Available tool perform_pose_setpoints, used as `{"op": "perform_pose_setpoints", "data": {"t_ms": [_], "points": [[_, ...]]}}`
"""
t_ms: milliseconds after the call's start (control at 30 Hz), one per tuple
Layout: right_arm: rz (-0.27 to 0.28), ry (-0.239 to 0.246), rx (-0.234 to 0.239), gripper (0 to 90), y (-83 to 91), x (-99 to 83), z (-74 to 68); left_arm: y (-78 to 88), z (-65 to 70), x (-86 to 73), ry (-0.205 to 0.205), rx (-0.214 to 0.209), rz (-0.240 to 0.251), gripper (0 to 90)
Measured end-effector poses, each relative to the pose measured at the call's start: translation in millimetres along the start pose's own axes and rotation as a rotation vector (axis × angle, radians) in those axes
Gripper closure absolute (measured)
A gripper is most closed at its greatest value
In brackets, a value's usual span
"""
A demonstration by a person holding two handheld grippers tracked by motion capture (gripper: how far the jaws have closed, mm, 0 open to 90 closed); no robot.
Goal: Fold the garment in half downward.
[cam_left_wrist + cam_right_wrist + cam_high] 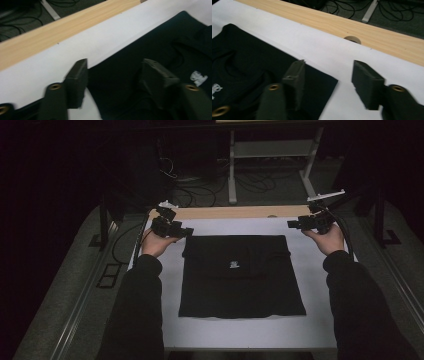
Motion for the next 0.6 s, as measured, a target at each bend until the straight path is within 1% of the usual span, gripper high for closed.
{"op": "perform_pose_setpoints", "data": {"t_ms": [67, 100, 133, 167, 200, 267, 300, 367, 400, 467, 533, 600], "points": [[-0.003, -0.001, 0.016, 35.3, -0.4, -0.2, -1.6, 0.4, 2.4, 0.8, 0.0, -0.021, 0.011, 27.5], [-0.004, 0.002, 0.023, 33.8, -0.5, -0.2, -2.9, 0.5, 4.2, 1.5, 0.011, -0.037, 0.021, 23.5], [0.0, 0.006, 0.028, 31.2, -0.8, 0.0, -4.3, 0.7, 5.6, 1.9, 0.013, -0.052, 0.028, 20.1], [0.001, -0.001, 0.043, 29.3, -1.2, 0.3, -6.2, 0.7, 7.0, 2.3, 0.013, -0.066, 0.036, 16.4], [-0.001, -0.004, 0.057, 28.4, -1.6, 0.5, -8.2, 0.5, 8.7, 2.6, 0.022, -0.082, 0.049, 13.0], [0.005, 0.008, 0.073, 25.7, -1.9, 1.4, -12.9, -0.2, 11.3, 3.0, 0.025, -0.105, 0.069, 10.2], [0.009, 0.017, 0.083, 23.8, -2.2, 1.9, -15.3, -0.8, 12.5, 3.2, 0.031, -0.109, 0.077, 7.0], [0.013, 0.027, 0.081, 15.3, -2.4, 2.9, -19.9, -1.5, 14.0, 2.8, 0.039, -0.124, 0.078, 1.1], [0.013, 0.034, 0.085, 12.8, -2.2, 3.2, -21.9, -1.4, 14.7, 2.5, 0.042, -0.129, 0.076, 0.0], [0.022, 0.037, 0.104, 11.2, -0.8, 4.5, -25.9, -0.6, 15.9, 2.1, 0.043, -0.13, 0.084, 0.0], [0.028, 0.032, 0.126, 2.6, -0.5, 5.9, -28.6, 0.2, 17.4, 2.0, 0.041, -0.131, 0.088, 0.0], [0.022, 0.032, 0.127, 1.7, 0.3, 6.1, -30.6, 0.8, 19.5, 1.9, 0.033, -0.129, 0.088, 0.0]]}}
Point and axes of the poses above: each handheld gripper's, and its own axes: y roughly backward along the jaws, x roughly out of its top, z roughly to its right, the point moved 5 cm from there along -y, roughly forward along the jaws, and after that the axes turned 4 degrees about -x, right-handed, at the moved point
